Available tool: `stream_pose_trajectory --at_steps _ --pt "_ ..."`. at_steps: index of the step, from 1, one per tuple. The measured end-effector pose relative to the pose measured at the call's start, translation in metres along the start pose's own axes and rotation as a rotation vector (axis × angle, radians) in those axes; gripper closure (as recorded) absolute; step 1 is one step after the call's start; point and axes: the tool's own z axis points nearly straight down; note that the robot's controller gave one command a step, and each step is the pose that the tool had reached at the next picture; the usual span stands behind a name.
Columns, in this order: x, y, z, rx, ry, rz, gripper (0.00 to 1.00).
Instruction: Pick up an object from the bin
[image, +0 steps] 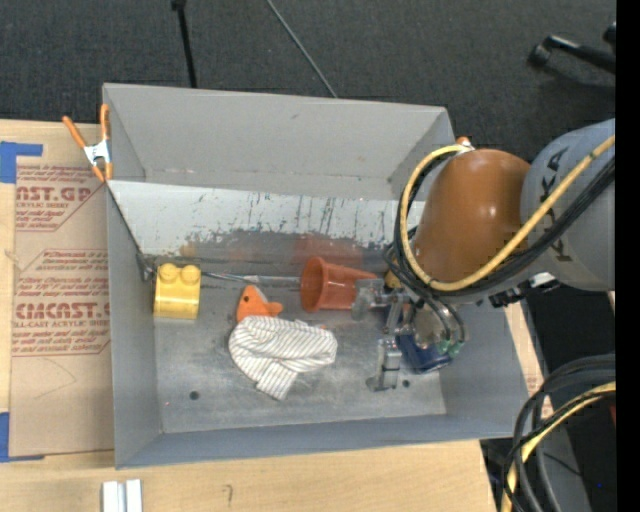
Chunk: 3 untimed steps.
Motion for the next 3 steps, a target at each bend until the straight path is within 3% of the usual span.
stream_pose_trajectory --at_steps 1,2,3 --pt "-0.002 0.0 -0.004 0.0 -0.008 0.0 0.0" --pt "0.002 0.038 0.027 0.002 -0.01 -0.116 0.0" --pt "-0.007 0.082 0.068 0.001 -0.008 -0.286 0.0"
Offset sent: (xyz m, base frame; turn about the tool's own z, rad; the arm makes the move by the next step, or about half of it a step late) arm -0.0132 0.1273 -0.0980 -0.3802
